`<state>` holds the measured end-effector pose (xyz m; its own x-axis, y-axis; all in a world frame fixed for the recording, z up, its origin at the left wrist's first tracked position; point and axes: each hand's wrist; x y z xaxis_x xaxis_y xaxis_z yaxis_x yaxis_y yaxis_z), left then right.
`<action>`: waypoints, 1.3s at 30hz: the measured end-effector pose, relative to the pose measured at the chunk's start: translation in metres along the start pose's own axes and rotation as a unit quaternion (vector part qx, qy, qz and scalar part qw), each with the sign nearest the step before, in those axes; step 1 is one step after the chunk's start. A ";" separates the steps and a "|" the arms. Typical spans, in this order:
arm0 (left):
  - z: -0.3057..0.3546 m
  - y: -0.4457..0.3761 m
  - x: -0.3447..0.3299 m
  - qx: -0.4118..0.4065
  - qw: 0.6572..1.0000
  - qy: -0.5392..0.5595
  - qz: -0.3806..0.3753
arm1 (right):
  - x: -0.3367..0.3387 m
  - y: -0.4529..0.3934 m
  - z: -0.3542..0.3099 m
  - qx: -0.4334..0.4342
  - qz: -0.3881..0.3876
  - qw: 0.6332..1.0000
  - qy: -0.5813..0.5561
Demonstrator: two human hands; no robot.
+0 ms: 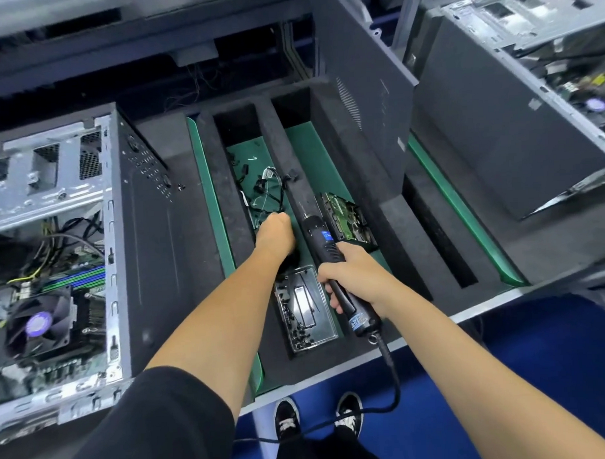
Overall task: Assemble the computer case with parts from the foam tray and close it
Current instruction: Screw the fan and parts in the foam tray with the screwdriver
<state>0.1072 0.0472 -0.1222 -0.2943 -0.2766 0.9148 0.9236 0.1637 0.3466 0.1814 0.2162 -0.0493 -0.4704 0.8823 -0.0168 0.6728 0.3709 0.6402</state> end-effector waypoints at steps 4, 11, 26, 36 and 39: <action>0.008 0.010 0.011 -0.047 0.996 -0.050 -0.059 | -0.002 0.000 0.000 0.003 0.008 1.000 0.010; 0.019 0.048 0.007 -0.130 0.929 -0.127 -0.323 | -0.009 0.005 0.000 0.014 0.028 0.998 0.060; 0.011 0.115 -0.018 -0.178 0.908 -0.346 -0.156 | -0.018 0.018 0.021 0.042 -0.005 0.998 0.044; 0.016 0.120 -0.025 -0.181 0.915 -0.333 -0.140 | -0.017 0.015 0.025 0.044 0.004 0.999 0.022; 0.014 0.120 -0.026 -0.175 0.921 -0.322 -0.134 | -0.016 0.015 0.026 0.039 0.003 0.999 0.019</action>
<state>0.2220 0.0873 -0.1014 -0.5040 0.3741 0.7784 0.7856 -0.1760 0.5932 0.2135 0.2150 -0.0592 -0.4869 0.8733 0.0177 0.7176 0.3884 0.5781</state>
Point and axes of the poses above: each hand's wrist, its own y-axis away from the middle knuckle, its own x-axis out of the back of the hand, z = x × y
